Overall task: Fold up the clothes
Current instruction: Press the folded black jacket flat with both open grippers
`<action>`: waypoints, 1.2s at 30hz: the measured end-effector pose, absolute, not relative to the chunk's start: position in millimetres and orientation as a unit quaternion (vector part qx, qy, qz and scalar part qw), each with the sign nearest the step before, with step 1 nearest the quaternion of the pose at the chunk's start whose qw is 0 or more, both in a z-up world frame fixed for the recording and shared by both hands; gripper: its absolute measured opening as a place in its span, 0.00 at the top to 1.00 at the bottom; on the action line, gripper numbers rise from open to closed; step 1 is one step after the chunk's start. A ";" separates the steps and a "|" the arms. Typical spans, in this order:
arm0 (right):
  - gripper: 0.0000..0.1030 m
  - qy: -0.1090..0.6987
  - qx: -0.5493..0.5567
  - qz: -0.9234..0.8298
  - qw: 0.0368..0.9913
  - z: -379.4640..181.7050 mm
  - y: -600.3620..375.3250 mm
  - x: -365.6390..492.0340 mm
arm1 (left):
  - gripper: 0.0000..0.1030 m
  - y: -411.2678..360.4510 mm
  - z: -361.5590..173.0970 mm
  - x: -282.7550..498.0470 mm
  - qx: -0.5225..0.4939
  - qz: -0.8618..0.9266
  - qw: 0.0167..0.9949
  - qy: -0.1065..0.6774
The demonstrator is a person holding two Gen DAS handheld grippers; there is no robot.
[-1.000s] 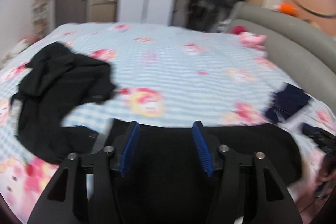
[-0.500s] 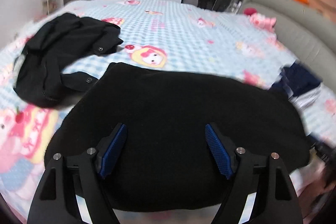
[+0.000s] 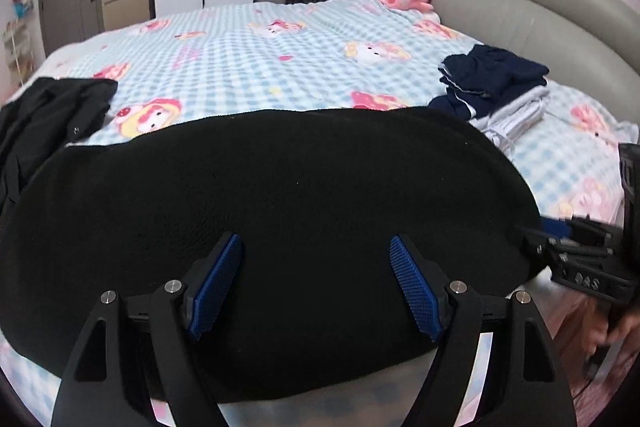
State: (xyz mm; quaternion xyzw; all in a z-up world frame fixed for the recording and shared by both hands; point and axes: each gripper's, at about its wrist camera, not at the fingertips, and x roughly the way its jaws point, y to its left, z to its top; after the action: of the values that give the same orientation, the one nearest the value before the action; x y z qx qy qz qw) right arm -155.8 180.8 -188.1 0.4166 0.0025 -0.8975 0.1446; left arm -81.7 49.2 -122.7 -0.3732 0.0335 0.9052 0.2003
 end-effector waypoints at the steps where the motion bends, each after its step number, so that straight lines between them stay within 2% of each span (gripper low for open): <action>1: 0.55 0.011 0.416 -0.899 0.136 -189.5 184.0 -155.8 | 0.24 47.4 -120.7 -78.5 -0.375 0.904 0.201 0.031; 4: 0.51 0.003 0.421 -0.898 0.129 -192.3 197.5 -151.3 | 0.25 42.4 -118.9 -73.7 -0.376 0.903 0.206 0.023; 8: 0.51 0.060 0.394 -0.912 0.099 -182.7 196.1 -135.8 | 0.25 46.8 -120.5 -72.3 -0.375 0.905 0.200 0.036; 11: 0.51 0.052 0.390 -0.917 0.071 -177.4 208.6 -139.4 | 0.25 51.2 -120.2 -73.8 -0.380 0.903 0.194 0.046; 12: 0.53 0.049 0.389 -0.918 0.062 -175.7 213.0 -140.8 | 0.25 51.0 -119.6 -74.8 -0.383 0.903 0.191 0.045; 13: 0.63 0.046 0.387 -0.919 0.053 -174.0 217.3 -142.2 | 0.25 49.4 -118.0 -75.3 -0.385 0.902 0.191 0.037; 15: 0.64 0.039 0.385 -0.922 0.035 -170.5 226.0 -145.0 | 0.25 46.7 -113.2 -75.6 -0.388 0.901 0.190 0.020; 17: 0.63 -0.023 0.384 -0.918 0.093 -165.6 232.3 -140.2 | 0.25 47.8 -107.5 -76.3 -0.397 0.900 0.181 0.019; 20: 0.62 -0.046 0.364 -0.916 0.162 -159.1 220.9 -126.2 | 0.25 51.6 -90.4 -69.7 -0.377 0.910 0.169 0.039; 25: 0.60 -0.003 0.408 -0.886 0.221 -179.0 185.7 -133.5 | 0.22 37.9 -85.1 -80.1 -0.374 0.913 0.161 0.008; 27: 0.58 0.020 0.412 -0.887 0.206 -186.5 173.9 -141.5 | 0.22 32.5 -101.7 -92.9 -0.398 0.905 0.153 -0.009; 30: 0.57 0.015 0.409 -0.891 0.195 -184.3 174.9 -146.4 | 0.23 29.0 -110.5 -94.5 -0.400 0.904 0.147 -0.024; 31: 0.50 0.015 0.408 -0.894 0.184 -184.2 177.9 -146.4 | 0.22 31.5 -108.9 -91.9 -0.399 0.905 0.146 -0.014; 32: 0.48 0.010 0.409 -0.898 0.165 -183.1 186.7 -147.0 | 0.22 33.4 -108.9 -91.5 -0.400 0.905 0.143 -0.003; 34: 0.48 -0.002 0.410 -0.904 0.123 -180.7 205.7 -148.3 | 0.22 37.3 -111.8 -91.2 -0.402 0.905 0.138 0.031; 35: 0.58 -0.008 0.410 -0.906 0.102 -179.5 215.2 -149.0 | 0.22 32.9 -109.9 -89.6 -0.401 0.904 0.145 0.014; 36: 0.61 -0.014 0.410 -0.908 0.081 -178.3 224.7 -149.7 | 0.22 28.5 -107.8 -88.1 -0.400 0.904 0.152 -0.002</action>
State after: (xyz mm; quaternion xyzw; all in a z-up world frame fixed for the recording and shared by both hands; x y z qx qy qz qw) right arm -149.7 224.7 -178.3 0.4105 -0.0142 -0.9082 0.0811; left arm -88.1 28.5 -107.8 -0.4003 -0.0025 0.9037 0.1519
